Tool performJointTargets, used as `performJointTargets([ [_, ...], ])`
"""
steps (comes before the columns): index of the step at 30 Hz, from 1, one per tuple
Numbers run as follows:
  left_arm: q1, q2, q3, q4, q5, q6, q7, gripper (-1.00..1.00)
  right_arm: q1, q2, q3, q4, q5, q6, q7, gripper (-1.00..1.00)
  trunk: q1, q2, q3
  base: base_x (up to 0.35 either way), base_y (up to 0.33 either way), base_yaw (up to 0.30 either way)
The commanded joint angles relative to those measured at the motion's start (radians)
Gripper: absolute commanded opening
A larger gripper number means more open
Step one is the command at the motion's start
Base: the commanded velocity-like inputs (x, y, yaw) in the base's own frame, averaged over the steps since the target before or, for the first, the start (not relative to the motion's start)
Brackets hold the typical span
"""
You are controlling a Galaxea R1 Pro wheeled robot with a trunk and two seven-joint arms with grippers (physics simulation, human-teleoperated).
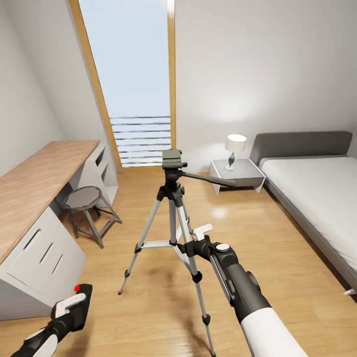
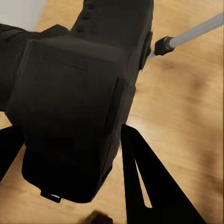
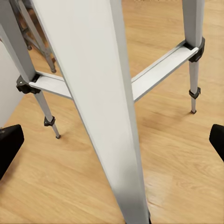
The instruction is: Attach the digital camera to the camera tripod in the bedroom.
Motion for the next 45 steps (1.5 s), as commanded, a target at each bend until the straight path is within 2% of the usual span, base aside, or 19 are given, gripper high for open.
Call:
performJointTargets([
  [1, -0.001, 0.002, -0.001, -0.002, 0.008, 0.004, 0.009, -1.0, -0.001, 0.0, -0.001, -0.001, 0.011, 0.004, 0.007, 1.0, 0.001, -0.002, -0.002, 0.0, 0.0, 0.0],
  [6, -0.001, 0.001, 0.012, 0.0, 0.009, 0.012, 0.009, -1.0, 0.0, 0.0, -0.001, 0.0, 0.011, 0.0, 0.007, 1.0, 0.001, -0.002, -0.002, 0.0, 0.0, 0.0],
  [7, -0.001, 0.001, 0.012, 0.001, 0.009, 0.013, 0.009, -1.0, 0.0, 0.0, -0.001, 0.0, 0.011, -0.001, 0.007, -1.0, 0.001, -0.002, -0.002, 0.0, 0.0, 0.0],
  [45, -0.001, -0.004, 0.02, 0.007, 0.011, 0.015, 0.009, -1.0, 0.0, 0.0, -0.001, 0.003, 0.01, -0.002, 0.007, -1.0, 0.001, -0.002, -0.002, 0.0, 0.0, 0.0],
])
